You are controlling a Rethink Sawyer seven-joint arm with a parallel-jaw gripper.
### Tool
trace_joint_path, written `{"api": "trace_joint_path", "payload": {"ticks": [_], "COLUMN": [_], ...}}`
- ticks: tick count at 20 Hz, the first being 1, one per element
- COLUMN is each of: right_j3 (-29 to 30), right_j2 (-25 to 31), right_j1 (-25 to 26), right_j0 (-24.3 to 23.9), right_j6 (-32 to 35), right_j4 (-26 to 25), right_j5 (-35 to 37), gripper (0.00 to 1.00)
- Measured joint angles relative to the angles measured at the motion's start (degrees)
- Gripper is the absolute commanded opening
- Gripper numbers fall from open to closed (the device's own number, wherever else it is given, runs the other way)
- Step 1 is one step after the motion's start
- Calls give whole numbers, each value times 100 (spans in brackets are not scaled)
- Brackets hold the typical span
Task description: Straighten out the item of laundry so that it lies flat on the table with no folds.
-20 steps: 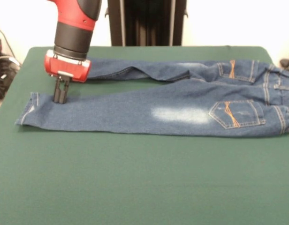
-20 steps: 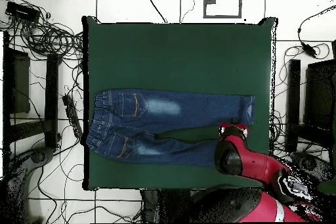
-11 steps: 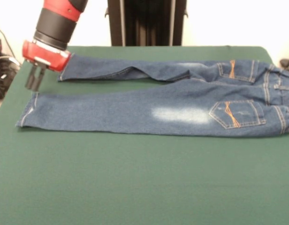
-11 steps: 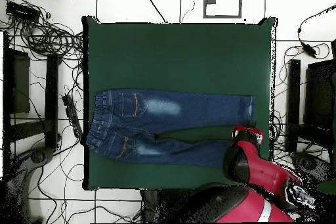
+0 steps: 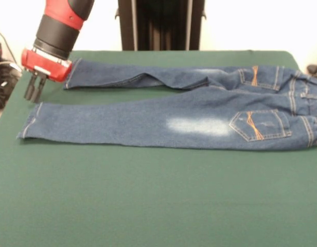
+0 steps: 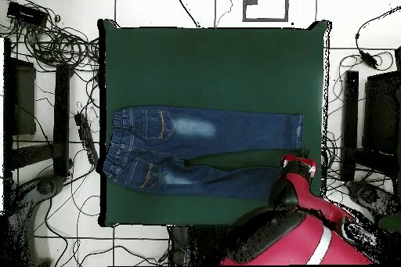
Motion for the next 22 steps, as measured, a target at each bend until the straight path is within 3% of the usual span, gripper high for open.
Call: {"api": "trace_joint_path", "payload": {"ticks": [6,10,22], "right_j3": [39,192,233], "right_j2": [83,143,150], "right_j1": [-65,-526,-1220], "right_j0": [-33,78,175], "right_j6": [0,0,0], "right_j4": [15,38,36], "right_j5": [127,867,1863], "gripper": [0,0,0]}}
